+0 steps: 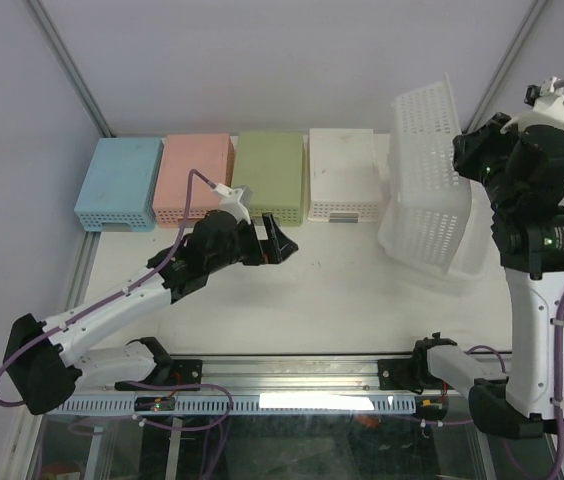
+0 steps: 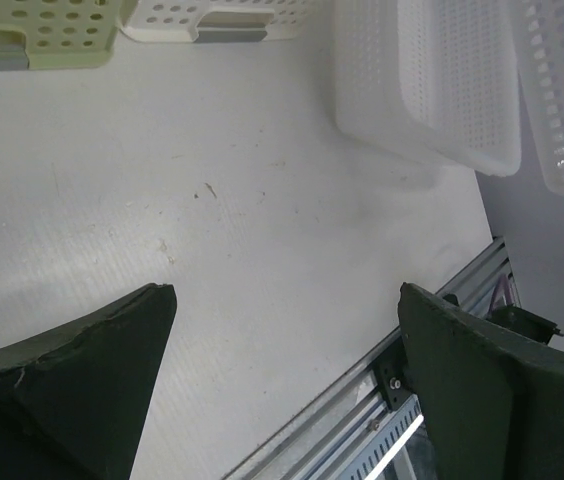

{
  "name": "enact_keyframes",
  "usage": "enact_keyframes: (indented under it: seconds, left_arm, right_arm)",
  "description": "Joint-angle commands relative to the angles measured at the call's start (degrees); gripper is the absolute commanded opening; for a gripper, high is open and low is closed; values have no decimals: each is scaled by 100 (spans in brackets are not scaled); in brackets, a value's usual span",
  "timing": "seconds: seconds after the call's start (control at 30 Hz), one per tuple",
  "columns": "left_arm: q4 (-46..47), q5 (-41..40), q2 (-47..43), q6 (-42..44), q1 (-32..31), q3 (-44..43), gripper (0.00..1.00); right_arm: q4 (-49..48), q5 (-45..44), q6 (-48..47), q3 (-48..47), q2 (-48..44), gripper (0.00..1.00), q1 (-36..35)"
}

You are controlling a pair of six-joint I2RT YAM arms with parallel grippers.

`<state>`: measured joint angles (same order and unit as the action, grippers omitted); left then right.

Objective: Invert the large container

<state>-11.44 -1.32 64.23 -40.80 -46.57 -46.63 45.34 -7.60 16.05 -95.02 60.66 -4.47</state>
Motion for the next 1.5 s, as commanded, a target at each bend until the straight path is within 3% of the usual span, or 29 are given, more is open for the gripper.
enact_keyframes:
  seconds: [0.0, 0.17, 0.4, 0.53, 0.7, 0.93, 1.13, 1.33, 1.47]
  left_arm:
    - [-312, -372, -553, 154, -9, -772, 99]
    - [-1364, -1104, -1092, 243, -6, -1842, 99]
    - [-1842, -1929, -1728, 303, -4, -2770, 99]
    - [-1857, -2174, -1841, 326, -9, -2897, 99]
    - [-1879, -2069, -1682, 294, -2, -2913, 99]
    - [-1879, -1972, -1473, 233, -2, -2887, 99]
    - [-1885, -1904, -1430, 172, -3, -2789, 99]
    - [-1892, -1855, -1457, 94, -7, -2651, 99]
    - [-1942, -1872, -1491, 57, -4, -2602, 99]
  right_arm:
    - [-484, 855, 350, -483, -210, 0, 26]
    - [-900, 2230, 1078, -73, -431, 0, 30]
    - [-2796, 4906, 3274, 2116, -813, 0, 24]
    - [-3917, 5613, 4483, 3258, -971, 0, -136]
    - [-4462, 6339, 4978, 3918, -815, 0, -531]
    - [-5002, 6453, 5211, 4815, -335, 0, -1258]
    - [-5645, 6462, 5104, 5123, 696, 0, -1502]
    - [-5530, 6438, 4248, 4417, 2284, 0, -1861]
    - [-4549, 5848, 3282, 3598, 3087, 0, -2255]
